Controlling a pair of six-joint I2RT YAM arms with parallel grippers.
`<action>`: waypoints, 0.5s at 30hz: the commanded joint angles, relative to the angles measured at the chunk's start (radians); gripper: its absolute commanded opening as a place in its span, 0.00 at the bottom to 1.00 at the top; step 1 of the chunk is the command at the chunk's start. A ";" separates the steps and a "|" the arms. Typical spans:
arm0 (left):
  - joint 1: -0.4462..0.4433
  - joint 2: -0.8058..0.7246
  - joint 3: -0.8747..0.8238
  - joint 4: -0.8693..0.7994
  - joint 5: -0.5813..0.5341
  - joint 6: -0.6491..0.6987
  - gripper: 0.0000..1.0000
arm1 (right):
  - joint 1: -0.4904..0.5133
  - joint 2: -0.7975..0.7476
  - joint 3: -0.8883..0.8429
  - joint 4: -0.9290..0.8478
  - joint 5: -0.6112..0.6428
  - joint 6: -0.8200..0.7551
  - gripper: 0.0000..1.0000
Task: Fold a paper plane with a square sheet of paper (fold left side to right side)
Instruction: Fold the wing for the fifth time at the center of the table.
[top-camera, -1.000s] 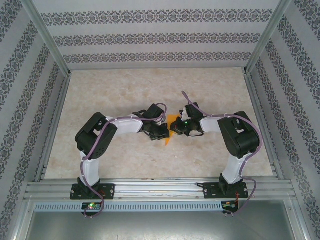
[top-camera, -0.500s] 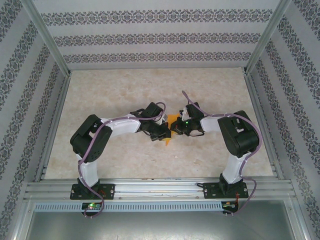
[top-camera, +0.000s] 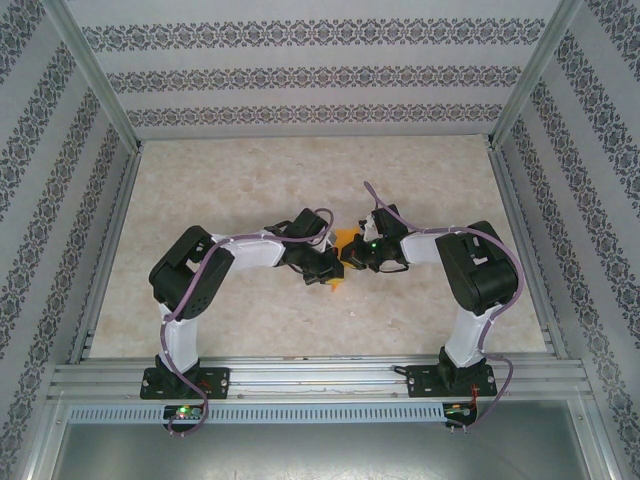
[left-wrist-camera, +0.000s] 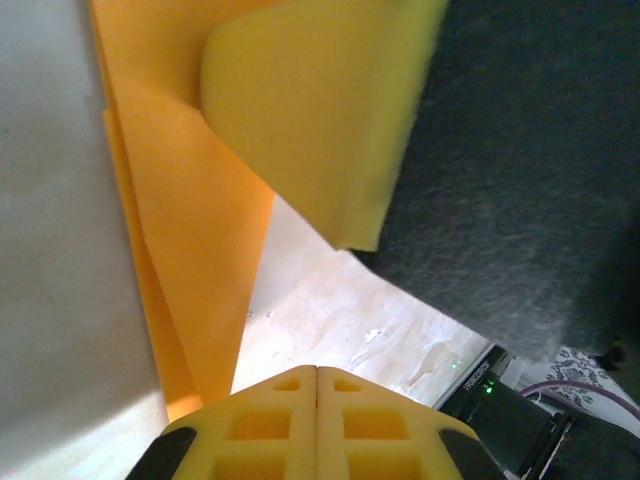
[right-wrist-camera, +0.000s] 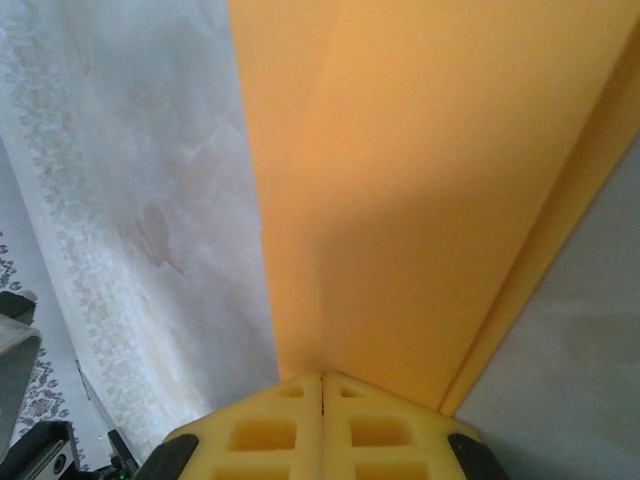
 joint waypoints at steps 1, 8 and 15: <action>-0.011 0.021 -0.019 0.024 0.020 -0.010 0.00 | -0.002 0.081 -0.041 -0.160 0.112 -0.035 0.00; -0.011 0.033 -0.026 0.024 0.017 -0.005 0.00 | -0.001 0.081 -0.035 -0.182 0.124 -0.050 0.00; -0.011 0.026 -0.038 0.003 0.000 0.009 0.00 | -0.001 0.085 -0.030 -0.200 0.138 -0.061 0.00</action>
